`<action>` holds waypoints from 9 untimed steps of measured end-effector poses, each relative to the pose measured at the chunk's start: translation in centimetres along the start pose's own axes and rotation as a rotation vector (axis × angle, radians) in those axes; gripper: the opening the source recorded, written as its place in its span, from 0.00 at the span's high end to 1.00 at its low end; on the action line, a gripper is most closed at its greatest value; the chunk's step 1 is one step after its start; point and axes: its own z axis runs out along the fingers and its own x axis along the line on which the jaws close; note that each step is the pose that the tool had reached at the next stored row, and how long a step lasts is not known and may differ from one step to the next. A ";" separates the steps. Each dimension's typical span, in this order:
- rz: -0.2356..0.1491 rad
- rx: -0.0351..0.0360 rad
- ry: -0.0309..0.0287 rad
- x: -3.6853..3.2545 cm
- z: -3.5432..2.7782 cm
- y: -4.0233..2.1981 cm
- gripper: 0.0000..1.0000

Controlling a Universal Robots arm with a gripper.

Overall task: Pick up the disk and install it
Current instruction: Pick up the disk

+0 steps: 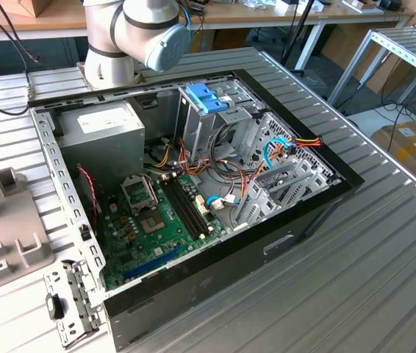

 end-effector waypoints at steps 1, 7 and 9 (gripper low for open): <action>-0.009 -0.0007 -0.0002 -0.07 0.03 0.01 0.52; -0.046 -0.0031 -0.0034 -0.48 0.35 0.17 0.52; -0.050 -0.0034 -0.0051 -0.58 0.48 0.25 0.52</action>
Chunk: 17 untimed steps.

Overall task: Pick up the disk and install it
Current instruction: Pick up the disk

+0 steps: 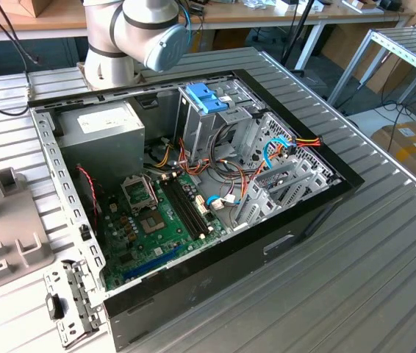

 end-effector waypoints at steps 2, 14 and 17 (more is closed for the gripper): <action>-0.004 -0.0003 -0.0017 -0.09 0.13 0.07 0.52; -0.022 -0.0018 -0.0082 -0.25 1.73 0.65 0.52; -0.024 -0.0019 -0.0082 -0.21 2.30 0.66 0.52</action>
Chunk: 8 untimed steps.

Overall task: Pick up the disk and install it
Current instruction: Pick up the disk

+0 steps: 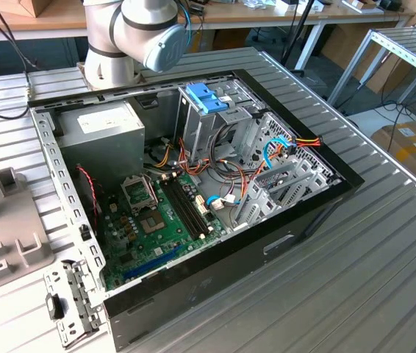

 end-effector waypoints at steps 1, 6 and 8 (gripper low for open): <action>-0.001 -0.0001 0.0000 0.02 0.27 0.01 0.52; -0.002 -0.0002 -0.0001 0.08 1.02 0.07 0.52; -0.003 -0.0002 -0.0001 0.08 1.16 0.07 0.52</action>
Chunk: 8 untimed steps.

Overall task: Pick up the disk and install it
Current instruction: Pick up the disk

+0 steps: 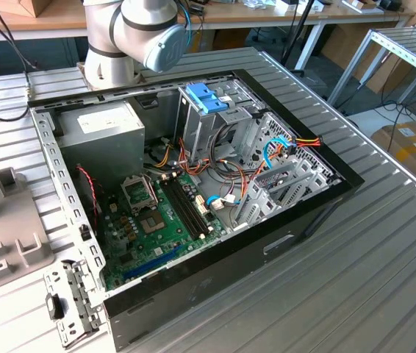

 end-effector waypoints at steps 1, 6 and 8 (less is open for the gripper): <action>0.000 -0.0003 0.0002 0.00 0.00 0.00 0.52; 0.000 0.0003 0.0048 -0.01 0.03 0.01 0.52; -0.001 0.0001 0.0183 0.00 0.02 0.00 0.52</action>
